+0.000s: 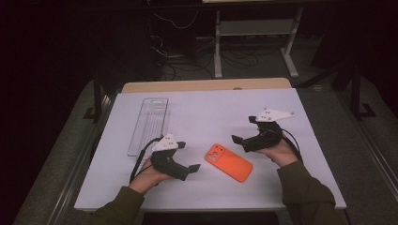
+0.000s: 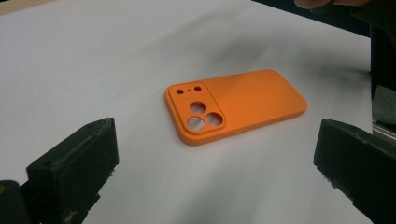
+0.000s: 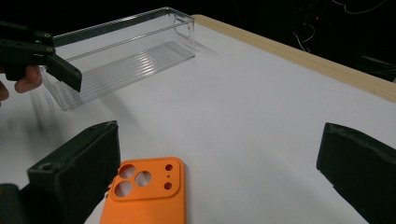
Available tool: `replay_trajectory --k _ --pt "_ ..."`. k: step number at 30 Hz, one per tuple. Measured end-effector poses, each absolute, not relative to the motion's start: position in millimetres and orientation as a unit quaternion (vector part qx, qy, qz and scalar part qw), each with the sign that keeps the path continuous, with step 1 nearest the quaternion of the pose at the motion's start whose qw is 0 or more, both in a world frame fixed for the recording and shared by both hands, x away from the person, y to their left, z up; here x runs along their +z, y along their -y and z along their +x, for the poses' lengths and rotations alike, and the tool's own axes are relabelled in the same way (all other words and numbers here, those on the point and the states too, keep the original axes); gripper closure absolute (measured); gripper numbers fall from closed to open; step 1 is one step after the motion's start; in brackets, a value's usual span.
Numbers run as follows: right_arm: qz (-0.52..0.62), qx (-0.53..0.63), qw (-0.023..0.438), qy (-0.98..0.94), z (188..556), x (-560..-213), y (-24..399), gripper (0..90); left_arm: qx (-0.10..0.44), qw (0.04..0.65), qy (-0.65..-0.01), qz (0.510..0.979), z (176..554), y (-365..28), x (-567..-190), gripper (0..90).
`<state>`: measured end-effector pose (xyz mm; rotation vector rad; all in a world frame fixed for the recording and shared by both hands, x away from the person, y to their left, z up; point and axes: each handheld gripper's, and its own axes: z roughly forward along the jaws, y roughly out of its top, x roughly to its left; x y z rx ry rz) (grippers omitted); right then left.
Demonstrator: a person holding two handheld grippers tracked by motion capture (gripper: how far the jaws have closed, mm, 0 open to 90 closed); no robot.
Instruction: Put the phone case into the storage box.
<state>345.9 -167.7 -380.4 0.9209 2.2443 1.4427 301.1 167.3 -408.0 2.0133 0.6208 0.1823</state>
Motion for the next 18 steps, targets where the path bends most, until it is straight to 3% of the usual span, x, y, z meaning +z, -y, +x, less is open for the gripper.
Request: replay_trajectory --k 18 --pt "0.321 0.471 0.152 -0.807 344.2 -384.7 161.0 0.0 0.075 0.489 -0.254 0.831 300.8 -167.5 -407.9 0.0"
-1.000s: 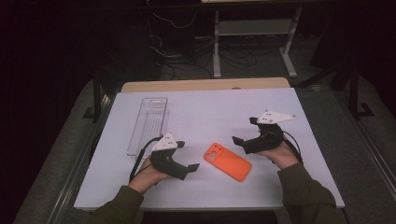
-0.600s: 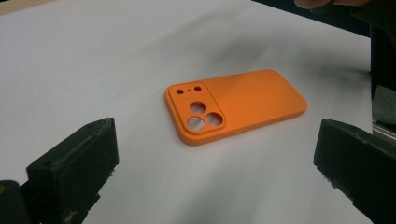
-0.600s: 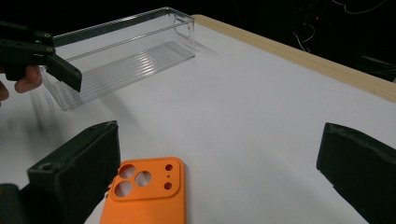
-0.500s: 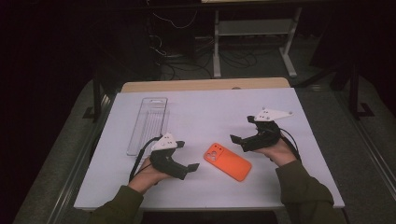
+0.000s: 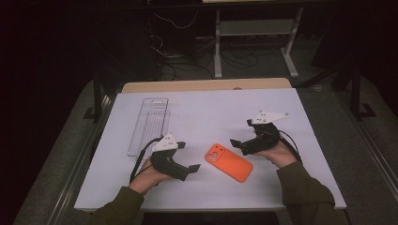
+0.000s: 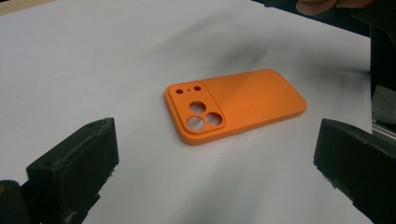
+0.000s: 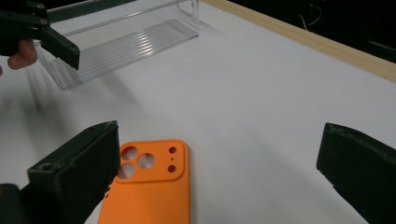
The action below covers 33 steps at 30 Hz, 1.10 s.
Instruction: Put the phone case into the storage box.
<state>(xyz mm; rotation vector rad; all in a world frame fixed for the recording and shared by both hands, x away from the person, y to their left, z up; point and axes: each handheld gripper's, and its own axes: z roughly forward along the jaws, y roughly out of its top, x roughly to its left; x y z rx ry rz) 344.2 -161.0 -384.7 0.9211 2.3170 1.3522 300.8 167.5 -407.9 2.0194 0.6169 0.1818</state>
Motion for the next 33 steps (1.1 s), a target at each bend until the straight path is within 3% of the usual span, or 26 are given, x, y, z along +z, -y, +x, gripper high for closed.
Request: replay_trajectory --k 33 --pt "0.333 0.411 0.141 -0.837 339 -397 150 0.0 0.077 0.49 -0.252 0.831 301 -168 -408 0.0"
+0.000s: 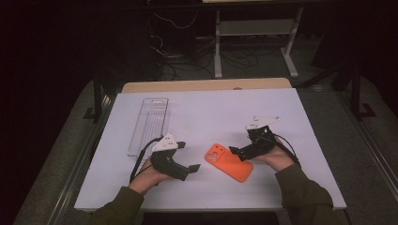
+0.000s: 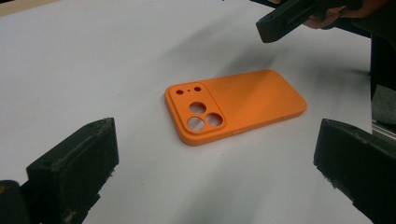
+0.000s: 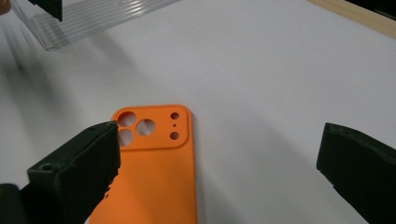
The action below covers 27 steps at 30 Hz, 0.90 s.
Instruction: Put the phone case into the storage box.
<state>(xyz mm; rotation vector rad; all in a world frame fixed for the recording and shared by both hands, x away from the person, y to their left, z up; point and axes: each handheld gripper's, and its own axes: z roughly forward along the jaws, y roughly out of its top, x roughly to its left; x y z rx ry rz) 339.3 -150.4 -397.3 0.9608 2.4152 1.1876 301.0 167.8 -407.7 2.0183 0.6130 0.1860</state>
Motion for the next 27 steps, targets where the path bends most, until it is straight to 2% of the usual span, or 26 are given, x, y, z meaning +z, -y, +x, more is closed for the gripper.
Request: replay_trajectory --k 27 --pt "0.33 0.366 0.118 -0.862 330 -414 140 0.0 0.08 0.486 -0.25 0.833 301 -167 -408 0.0"
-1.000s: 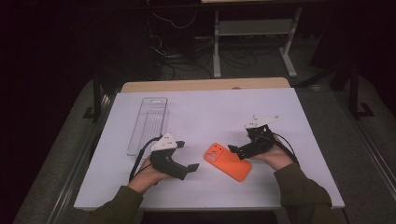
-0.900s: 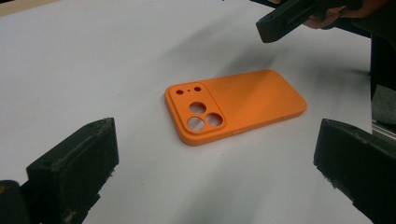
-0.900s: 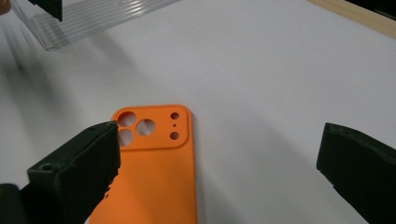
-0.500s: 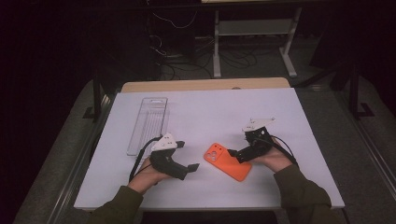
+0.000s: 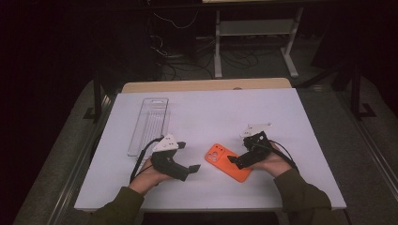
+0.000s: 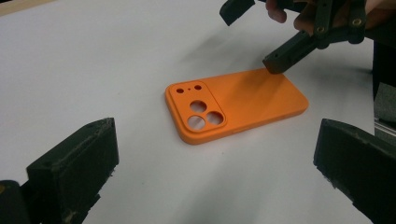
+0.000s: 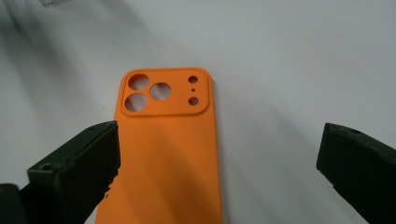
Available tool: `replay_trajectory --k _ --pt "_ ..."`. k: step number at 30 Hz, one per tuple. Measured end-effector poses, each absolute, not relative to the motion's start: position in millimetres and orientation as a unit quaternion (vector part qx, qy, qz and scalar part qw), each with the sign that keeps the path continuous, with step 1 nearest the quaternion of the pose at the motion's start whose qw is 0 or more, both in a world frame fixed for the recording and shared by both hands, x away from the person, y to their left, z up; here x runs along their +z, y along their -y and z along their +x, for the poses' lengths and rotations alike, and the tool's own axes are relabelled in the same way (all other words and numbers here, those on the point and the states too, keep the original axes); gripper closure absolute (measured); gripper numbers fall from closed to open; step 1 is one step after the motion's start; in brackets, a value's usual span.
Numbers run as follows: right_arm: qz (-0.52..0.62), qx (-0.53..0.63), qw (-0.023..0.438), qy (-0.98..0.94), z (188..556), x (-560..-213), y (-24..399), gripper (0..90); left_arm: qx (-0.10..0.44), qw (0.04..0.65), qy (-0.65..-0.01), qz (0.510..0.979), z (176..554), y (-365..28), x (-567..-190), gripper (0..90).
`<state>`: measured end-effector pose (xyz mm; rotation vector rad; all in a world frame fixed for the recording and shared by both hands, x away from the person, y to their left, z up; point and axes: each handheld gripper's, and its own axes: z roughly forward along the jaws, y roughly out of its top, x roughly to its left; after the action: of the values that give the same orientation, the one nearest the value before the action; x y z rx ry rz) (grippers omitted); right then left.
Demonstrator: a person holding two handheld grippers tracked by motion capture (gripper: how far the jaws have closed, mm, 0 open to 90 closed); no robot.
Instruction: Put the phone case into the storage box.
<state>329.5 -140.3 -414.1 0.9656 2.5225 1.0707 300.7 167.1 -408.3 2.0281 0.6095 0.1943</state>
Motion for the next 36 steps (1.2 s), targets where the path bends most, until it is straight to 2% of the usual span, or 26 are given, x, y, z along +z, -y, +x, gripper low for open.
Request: replay_trajectory --k 36 --pt "0.317 0.335 0.095 -0.882 308 -435 126 0.0 0.077 0.49 -0.256 0.83 300 -167 -409 0.0"
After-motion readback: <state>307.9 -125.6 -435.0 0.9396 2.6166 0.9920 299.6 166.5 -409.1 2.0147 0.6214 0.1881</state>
